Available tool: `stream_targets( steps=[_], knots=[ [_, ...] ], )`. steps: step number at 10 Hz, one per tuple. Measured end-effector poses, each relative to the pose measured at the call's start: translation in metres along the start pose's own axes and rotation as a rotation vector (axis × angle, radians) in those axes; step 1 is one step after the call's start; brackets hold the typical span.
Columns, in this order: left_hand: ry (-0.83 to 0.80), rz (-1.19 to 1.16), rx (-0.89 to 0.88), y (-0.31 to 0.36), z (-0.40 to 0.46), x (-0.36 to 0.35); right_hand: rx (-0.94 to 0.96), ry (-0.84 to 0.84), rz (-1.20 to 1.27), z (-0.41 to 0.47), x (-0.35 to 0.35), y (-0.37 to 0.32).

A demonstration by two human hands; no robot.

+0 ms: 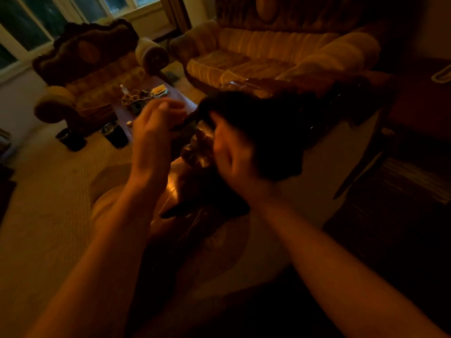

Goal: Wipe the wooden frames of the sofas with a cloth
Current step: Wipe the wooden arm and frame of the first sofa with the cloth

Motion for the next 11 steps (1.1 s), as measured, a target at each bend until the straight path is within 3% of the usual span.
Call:
stream_targets(
  steps=[1,2,3,4,5,6,7,10,11],
  knots=[
    [0.056,0.032,0.109,-0.023,-0.014,0.001,-0.04,-0.003,-0.103,0.033,0.004,0.024],
    [0.104,0.024,0.064,-0.035,-0.016,0.004,0.107,0.124,-0.137,-0.011,0.001,0.001],
    [0.134,0.007,0.087,-0.038,-0.013,0.008,0.347,-0.021,-0.112,-0.06,-0.027,-0.019],
    [0.132,0.022,0.054,-0.037,-0.015,0.01,0.351,-0.126,0.103,-0.023,-0.023,-0.012],
    [0.116,0.027,0.039,-0.038,-0.015,0.008,0.224,-0.126,-0.083,0.033,0.004,-0.009],
    [0.122,0.016,0.065,-0.038,-0.015,0.009,0.044,-0.259,-0.37,0.081,0.026,0.0],
    [0.151,-0.024,0.091,-0.04,-0.015,0.012,0.04,-0.272,-0.781,0.092,0.022,-0.004],
    [0.363,-0.196,0.099,-0.048,-0.017,0.029,0.294,-0.734,-0.887,0.043,-0.037,-0.034],
    [0.332,-0.216,0.114,-0.049,-0.017,0.027,0.112,-0.791,-0.956,0.093,-0.013,-0.006]
  ],
)
Point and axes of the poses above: each hand's wrist, its own z-axis towards the middle knuckle, its own x-axis out of the back of the hand, y = z × x, the point moved 7 cm from there along z, towards the middle knuckle, and after that the axes turned 5 degrees about -y, right-handed, at the moved point
